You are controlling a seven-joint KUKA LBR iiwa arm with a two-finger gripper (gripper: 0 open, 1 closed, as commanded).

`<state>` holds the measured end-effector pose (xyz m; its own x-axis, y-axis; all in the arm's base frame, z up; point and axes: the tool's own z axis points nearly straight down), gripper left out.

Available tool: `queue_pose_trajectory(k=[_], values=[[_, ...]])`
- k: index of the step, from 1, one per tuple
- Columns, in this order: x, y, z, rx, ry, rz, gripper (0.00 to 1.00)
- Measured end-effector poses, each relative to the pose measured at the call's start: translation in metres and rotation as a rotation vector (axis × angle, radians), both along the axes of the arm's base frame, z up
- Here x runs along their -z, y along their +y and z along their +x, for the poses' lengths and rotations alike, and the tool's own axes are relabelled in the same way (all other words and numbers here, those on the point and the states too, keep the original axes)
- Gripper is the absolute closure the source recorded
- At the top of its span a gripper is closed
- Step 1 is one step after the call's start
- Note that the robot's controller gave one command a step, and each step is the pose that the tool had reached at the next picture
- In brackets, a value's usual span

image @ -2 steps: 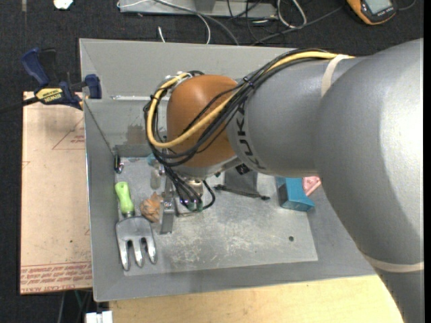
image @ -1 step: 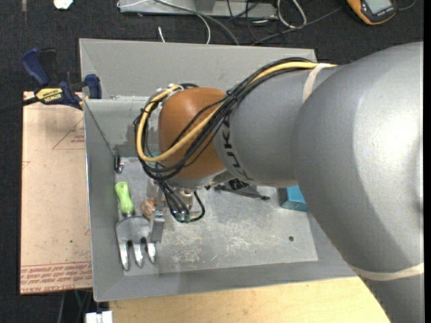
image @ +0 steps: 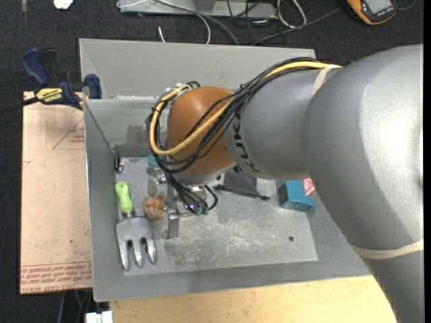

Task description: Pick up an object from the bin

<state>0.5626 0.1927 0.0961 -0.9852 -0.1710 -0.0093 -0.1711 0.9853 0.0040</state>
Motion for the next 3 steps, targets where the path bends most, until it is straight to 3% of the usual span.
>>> queue_pose_trajectory(k=[1, 2, 3], values=[[0.021, 0.022, -0.033, 0.152, 0.006, 0.002, 0.0], [0.025, -0.012, -0.009, 0.098, 0.0, 0.002, 0.0], [0.022, 0.014, -0.039, -0.135, 0.009, 0.005, 1.0]])
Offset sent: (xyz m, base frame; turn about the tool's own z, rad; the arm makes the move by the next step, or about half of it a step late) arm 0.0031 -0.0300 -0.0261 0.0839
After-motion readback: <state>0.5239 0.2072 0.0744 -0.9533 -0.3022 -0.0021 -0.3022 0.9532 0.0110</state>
